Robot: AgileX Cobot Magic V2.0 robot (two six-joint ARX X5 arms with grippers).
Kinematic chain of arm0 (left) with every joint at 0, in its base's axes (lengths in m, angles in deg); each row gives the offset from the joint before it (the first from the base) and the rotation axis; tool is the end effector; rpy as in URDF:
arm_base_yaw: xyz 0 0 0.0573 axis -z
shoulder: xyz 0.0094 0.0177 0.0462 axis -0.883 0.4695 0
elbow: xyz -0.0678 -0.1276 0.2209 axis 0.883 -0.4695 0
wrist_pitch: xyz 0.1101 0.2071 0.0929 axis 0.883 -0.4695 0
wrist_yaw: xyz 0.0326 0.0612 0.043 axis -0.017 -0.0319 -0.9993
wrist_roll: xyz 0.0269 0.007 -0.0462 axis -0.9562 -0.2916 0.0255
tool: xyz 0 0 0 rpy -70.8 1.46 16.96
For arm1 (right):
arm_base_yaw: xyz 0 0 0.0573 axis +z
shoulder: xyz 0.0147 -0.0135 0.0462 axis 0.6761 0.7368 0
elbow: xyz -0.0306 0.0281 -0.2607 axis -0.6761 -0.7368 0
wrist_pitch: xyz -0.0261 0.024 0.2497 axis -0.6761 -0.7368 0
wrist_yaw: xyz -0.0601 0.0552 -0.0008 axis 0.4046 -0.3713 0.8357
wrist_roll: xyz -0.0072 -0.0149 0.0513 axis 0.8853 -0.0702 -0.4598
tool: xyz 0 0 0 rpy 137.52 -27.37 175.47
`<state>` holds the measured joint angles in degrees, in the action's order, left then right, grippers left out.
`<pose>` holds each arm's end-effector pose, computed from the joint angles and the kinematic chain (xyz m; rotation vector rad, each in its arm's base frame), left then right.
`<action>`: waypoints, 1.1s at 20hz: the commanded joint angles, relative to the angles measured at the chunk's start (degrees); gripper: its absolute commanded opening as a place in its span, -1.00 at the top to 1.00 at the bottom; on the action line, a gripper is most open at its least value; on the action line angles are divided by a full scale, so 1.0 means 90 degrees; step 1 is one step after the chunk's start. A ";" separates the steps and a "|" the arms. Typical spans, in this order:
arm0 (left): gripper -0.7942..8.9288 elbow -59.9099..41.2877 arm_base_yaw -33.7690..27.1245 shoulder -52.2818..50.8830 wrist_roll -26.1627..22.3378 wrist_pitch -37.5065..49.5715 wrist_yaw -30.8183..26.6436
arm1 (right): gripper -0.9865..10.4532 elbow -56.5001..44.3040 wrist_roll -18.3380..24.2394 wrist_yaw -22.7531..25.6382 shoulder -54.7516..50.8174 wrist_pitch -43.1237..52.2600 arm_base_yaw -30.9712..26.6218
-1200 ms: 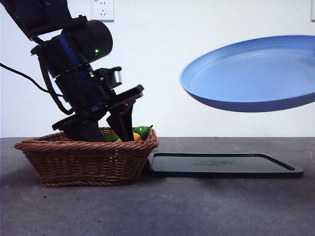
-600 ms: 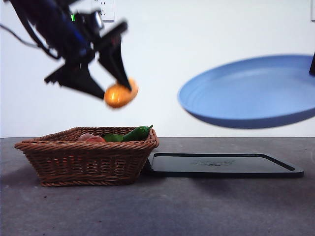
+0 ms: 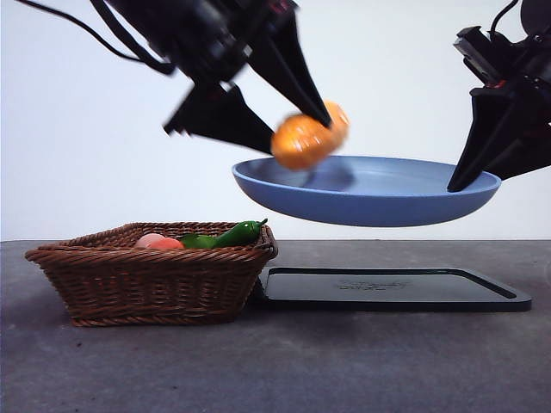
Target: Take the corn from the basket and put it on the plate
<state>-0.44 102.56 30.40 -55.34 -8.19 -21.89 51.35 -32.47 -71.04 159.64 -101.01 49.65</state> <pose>0.2412 -0.2215 0.2646 -0.0948 0.8691 -0.9626 0.2539 0.0496 0.2372 0.4428 1.1409 0.6131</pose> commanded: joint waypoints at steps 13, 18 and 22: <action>0.13 0.0117 0.0294 0.0495 -0.0119 0.0146 0.0151 | 0.82 0.0151 -0.0029 0.0058 0.0080 0.0153 -0.0002; 0.14 0.0488 0.0289 0.0192 -0.0102 -0.0153 0.0221 | 0.82 0.0151 -0.0044 0.0100 0.0153 0.0321 -0.0015; 0.14 0.0920 0.0289 -0.0202 -0.0107 -0.0512 0.0233 | 0.82 0.0168 -0.0240 0.0236 0.0481 0.0726 -0.0097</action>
<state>6.73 104.68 28.22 -56.13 -12.97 -20.07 51.41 -33.52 -68.52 163.25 -95.06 48.74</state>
